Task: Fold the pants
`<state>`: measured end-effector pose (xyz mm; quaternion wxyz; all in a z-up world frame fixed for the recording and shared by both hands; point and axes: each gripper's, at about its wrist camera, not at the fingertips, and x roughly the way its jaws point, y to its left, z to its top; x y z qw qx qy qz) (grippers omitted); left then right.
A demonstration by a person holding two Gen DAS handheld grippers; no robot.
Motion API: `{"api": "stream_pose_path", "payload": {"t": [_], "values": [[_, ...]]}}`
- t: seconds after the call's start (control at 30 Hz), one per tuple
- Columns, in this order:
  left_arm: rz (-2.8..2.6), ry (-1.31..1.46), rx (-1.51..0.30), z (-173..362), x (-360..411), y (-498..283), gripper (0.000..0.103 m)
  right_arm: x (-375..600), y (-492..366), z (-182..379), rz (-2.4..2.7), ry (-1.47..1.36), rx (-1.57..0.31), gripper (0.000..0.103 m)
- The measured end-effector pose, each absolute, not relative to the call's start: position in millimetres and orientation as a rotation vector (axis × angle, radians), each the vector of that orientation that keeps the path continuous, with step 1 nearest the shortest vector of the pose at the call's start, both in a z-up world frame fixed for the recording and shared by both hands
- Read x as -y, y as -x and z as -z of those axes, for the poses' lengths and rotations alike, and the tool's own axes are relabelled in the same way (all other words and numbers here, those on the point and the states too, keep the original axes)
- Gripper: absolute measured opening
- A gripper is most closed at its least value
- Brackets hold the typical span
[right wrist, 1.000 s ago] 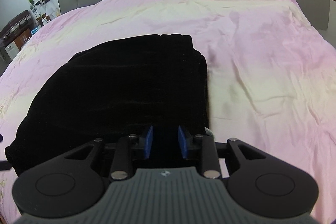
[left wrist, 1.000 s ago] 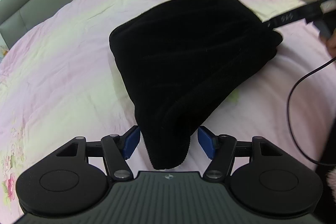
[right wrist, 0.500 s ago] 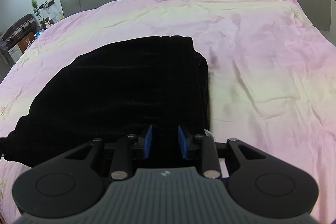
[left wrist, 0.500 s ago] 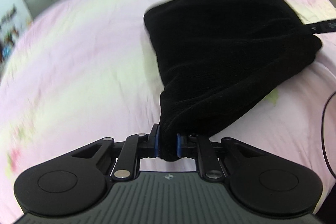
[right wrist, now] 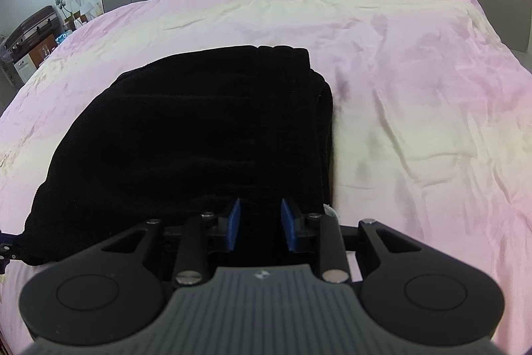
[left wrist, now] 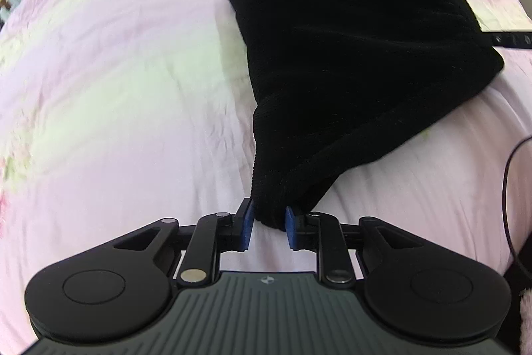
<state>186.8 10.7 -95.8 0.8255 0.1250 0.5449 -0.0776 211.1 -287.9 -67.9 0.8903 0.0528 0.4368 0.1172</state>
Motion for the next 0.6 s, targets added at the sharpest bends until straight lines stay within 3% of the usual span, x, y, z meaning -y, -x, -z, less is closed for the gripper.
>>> {"api": "stream_pose_path", "payload": {"t": [0.1, 0.13, 0.2, 0.27, 0.4, 0.6], "values": [[0.164, -0.356, -1.148, 78.5, -8.9, -173.3, 0.031, 283.8, -211.0, 57.0, -0.259, -0.042, -0.936, 0.026], [0.171, -0.371, -1.134, 71.2, -10.0, -170.9, 0.031, 282.9, -210.7, 53.4, -0.258, -0.015, -0.948, 0.037], [0.194, -0.376, -1.111, 56.8, -11.3, -171.6, 0.032, 283.3, -209.6, 47.5, -0.27, 0.036, -0.966, 0.044], [0.207, -0.36, -1.082, 42.1, -10.8, -177.0, 0.036, 285.2, -207.5, 40.9, -0.276, 0.078, -0.97, 0.044], [0.265, -0.298, -1.015, 20.6, -9.4, -200.8, 0.055, 288.7, -205.6, 24.1, -0.279, 0.133, -0.955, 0.045], [0.315, -0.164, -0.984, 26.8, -2.9, -251.6, 0.064, 285.3, -224.0, 6.1, -0.284, 0.194, -0.946, 0.054]]}}
